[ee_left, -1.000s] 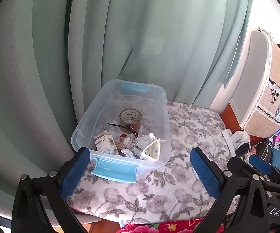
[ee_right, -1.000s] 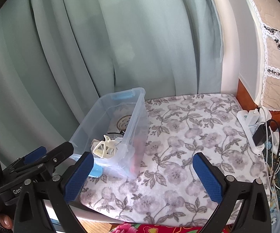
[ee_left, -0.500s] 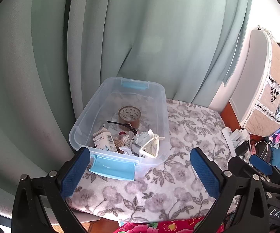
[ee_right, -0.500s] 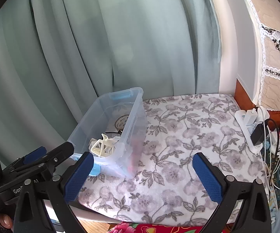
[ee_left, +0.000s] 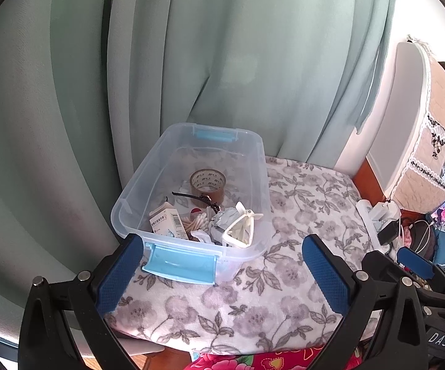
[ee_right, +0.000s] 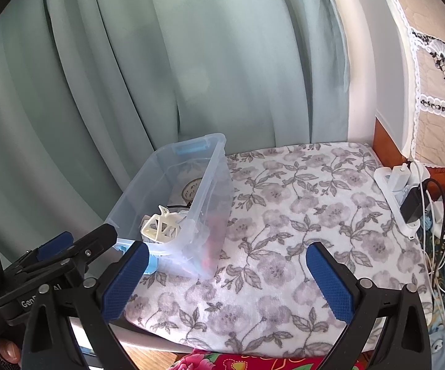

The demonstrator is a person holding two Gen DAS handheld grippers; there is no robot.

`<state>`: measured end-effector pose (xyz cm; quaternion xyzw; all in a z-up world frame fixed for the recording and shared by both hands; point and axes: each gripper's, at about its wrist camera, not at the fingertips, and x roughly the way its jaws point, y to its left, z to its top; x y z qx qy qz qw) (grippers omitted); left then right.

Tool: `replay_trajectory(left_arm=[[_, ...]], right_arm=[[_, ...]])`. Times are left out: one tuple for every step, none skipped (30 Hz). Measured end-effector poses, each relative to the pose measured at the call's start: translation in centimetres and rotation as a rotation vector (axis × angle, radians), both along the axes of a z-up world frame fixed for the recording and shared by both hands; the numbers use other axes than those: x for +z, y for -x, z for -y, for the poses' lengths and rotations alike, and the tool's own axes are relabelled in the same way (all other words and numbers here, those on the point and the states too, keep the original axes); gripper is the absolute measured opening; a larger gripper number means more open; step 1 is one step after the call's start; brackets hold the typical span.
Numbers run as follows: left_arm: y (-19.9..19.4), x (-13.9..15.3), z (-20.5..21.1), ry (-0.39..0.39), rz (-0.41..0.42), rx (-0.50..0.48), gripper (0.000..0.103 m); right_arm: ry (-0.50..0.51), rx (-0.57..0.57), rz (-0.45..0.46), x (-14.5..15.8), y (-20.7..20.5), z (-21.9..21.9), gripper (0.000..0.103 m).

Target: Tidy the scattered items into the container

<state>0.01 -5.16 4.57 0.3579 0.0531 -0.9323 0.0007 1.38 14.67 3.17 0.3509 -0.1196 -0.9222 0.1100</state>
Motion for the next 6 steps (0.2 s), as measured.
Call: replay_trajectory(left_arm=[[-0.05, 0.03, -0.01, 0.002, -0.006, 0.003, 0.103], [-0.06, 0.02, -0.03, 0.004, -0.007, 0.002, 0.103], [-0.07, -0.02, -0.1, 0.005, -0.007, 0.002, 0.103], [-0.06, -0.05, -0.1, 0.006, -0.006, 0.002, 0.103], [-0.07, -0.09, -0.07, 0.006, -0.005, 0.001, 0.103], [-0.06, -0.12, -0.05, 0.006, -0.004, 0.001, 0.103]], right_arm=[[0.0, 0.002, 0.0, -0.04, -0.05, 0.0, 0.103], [0.0, 0.003, -0.001, -0.08, -0.1, -0.02, 0.103], [-0.001, 0.004, -0.001, -0.12, -0.16, -0.04, 0.103], [-0.003, 0.002, -0.002, -0.13, -0.16, 0.0, 0.103], [-0.003, 0.001, -0.001, -0.13, -0.16, 0.01, 0.103], [-0.003, 0.002, -0.001, -0.17, -0.15, -0.02, 0.103]])
